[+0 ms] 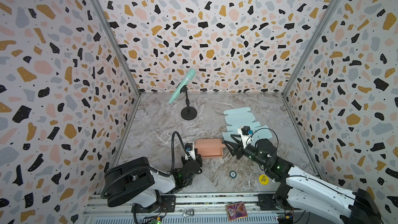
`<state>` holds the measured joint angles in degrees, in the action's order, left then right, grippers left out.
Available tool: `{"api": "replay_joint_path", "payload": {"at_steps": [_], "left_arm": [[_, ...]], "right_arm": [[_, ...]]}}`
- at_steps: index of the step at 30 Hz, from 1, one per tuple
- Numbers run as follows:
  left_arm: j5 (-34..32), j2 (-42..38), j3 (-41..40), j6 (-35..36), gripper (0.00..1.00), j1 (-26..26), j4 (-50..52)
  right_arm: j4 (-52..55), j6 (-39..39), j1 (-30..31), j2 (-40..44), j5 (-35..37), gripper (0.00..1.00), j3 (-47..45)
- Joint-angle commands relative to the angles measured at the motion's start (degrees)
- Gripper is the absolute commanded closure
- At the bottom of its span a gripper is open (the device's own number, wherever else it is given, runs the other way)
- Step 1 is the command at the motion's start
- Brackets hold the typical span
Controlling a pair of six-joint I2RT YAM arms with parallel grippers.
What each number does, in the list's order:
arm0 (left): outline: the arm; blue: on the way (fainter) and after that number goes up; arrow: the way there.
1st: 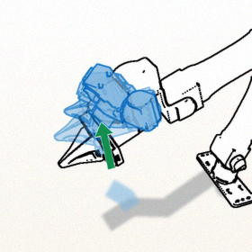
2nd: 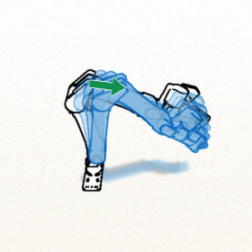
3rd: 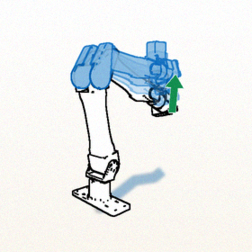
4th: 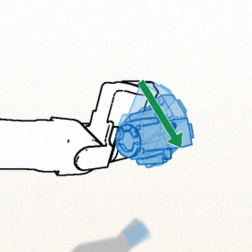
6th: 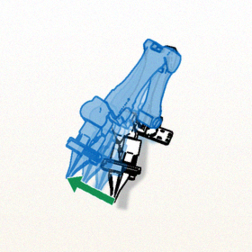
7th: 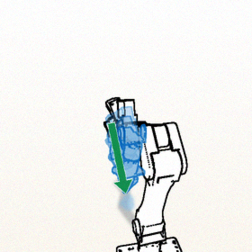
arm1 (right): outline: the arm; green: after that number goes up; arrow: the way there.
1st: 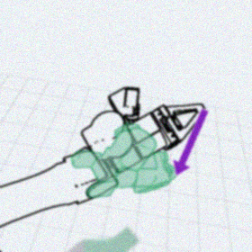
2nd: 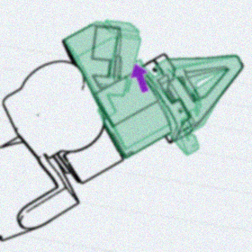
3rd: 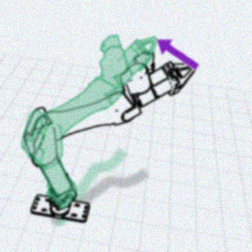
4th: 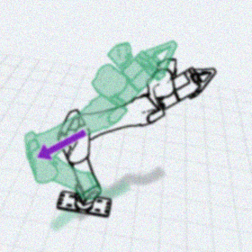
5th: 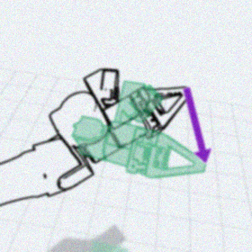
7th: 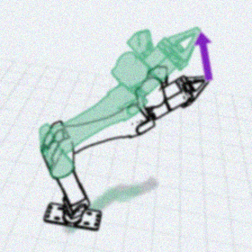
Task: Assemble paper box
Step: Close the paper box at the center of the table.
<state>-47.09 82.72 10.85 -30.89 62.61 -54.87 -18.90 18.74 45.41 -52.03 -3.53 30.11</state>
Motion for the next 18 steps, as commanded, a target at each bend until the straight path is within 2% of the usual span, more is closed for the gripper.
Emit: {"api": "replay_joint_path", "payload": {"at_steps": [1,7,10,16,18], "left_arm": [[-1.1,0.7,1.8,0.7,0.91,0.7,-0.3],[-1.3,0.9,2.8,0.6,0.9,1.7,1.1],[-1.0,0.3,2.9,0.5,0.86,2.1,1.9],[3.2,-3.8,0.4,-1.0,0.65,2.3,2.5],[6.2,-6.7,-1.5,-1.7,0.54,2.3,2.7]], "right_arm": [[7.1,0.8,-2.9,-5.5,-3.3,0.41,5.6],[5.6,-2.4,-3.7,-19.2,-5.6,0.42,9.8],[3.6,-2.7,-3.5,-22.8,-5.9,0.43,9.2],[1.1,-3.0,-2.4,-26.1,-4.1,0.45,6.5],[0.3,-2.8,-2.2,-26.7,-3.8,0.45,5.6]]}}
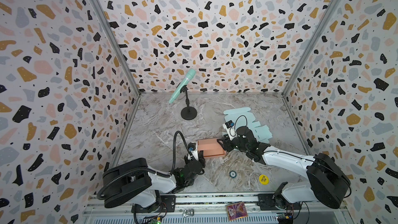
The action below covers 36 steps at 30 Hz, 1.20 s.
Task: Assemble paper box
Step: Close the paper box at the center of the table.
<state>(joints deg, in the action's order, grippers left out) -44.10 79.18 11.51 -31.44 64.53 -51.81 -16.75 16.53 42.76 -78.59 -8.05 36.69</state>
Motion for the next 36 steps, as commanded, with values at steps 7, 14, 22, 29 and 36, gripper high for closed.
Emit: {"api": "replay_joint_path", "payload": {"at_steps": [7,14,22,29,36], "left_arm": [[13.4,-20.5,-5.8,-3.6,0.25,0.4,15.6],[12.4,-41.7,-2.7,-5.2,0.1,0.4,35.2],[6.1,-33.3,13.0,-9.8,0.1,-1.1,49.7],[16.8,-23.4,19.1,-10.3,0.12,-11.8,50.0],[22.9,-15.0,18.1,-8.7,0.16,-16.7,46.6]], "right_arm": [[-2.2,-1.0,1.3,-1.2,2.0,0.46,-1.2],[-2.6,-1.4,1.9,-1.8,2.6,0.46,-1.4],[-2.2,-1.6,2.3,-2.5,3.1,0.47,-2.1],[-2.1,-0.9,2.6,-2.9,2.0,0.47,-2.5],[-2.6,0.3,2.6,-2.8,1.0,0.47,-3.2]]}}
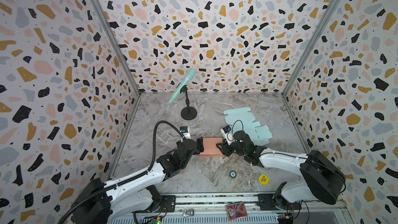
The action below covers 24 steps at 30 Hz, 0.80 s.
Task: Assemble paper box
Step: Close the paper box at the center of the table.
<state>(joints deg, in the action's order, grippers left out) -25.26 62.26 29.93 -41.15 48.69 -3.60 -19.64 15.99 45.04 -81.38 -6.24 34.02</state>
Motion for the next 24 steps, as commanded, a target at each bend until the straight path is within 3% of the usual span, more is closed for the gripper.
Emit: {"api": "replay_joint_path", "payload": {"at_steps": [1,18,24], "left_arm": [[4.3,2.6,-0.6,1.0,0.16,-0.9,-2.0],[5.9,8.2,-5.5,0.8,0.31,-1.2,-6.9],[5.9,8.2,-6.6,0.8,0.34,-1.2,-7.3]], "right_arm": [[0.3,0.8,0.3,-0.2,-1.0,0.47,-0.5],[-0.1,2.5,0.2,-0.9,-2.6,0.47,-1.8],[-3.9,5.6,-2.0,-0.9,-8.5,0.47,-3.9]]}}
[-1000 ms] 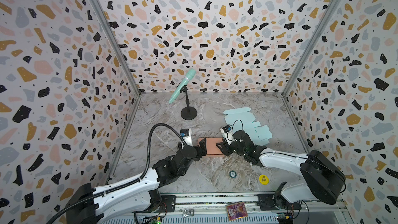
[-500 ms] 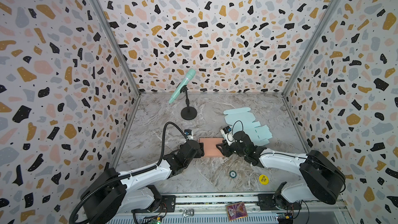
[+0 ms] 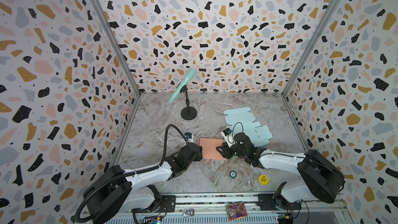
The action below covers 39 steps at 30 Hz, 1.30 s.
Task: Assemble paper box
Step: Close the paper box at the center of the table.
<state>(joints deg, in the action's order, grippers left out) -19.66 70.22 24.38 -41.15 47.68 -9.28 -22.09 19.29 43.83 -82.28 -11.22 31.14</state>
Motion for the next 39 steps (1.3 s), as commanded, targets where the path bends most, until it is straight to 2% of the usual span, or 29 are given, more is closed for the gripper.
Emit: {"api": "replay_joint_path", "payload": {"at_steps": [1,10,20,29,39], "left_arm": [[0.3,0.2,-1.3,0.7,0.35,-0.3,-1.8],[0.6,-0.5,-3.0,0.2,0.38,-0.2,-2.9],[0.8,-1.1,-4.8,-0.1,0.38,-0.3,-4.4],[1.0,-1.2,-5.1,-0.3,0.39,-0.2,-4.7],[1.0,-1.7,-5.8,-0.4,0.39,-0.3,-4.7]], "right_arm": [[-1.9,2.6,-1.0,0.0,-4.3,0.47,-1.2],[-0.7,1.8,-2.2,-1.8,-5.0,0.48,-1.2],[5.0,-1.9,-1.6,-1.0,1.3,0.51,-0.1],[7.0,-2.5,-1.1,-0.6,3.0,0.51,-0.6],[6.9,-0.7,-0.3,10.2,4.0,0.47,-1.6]]}}
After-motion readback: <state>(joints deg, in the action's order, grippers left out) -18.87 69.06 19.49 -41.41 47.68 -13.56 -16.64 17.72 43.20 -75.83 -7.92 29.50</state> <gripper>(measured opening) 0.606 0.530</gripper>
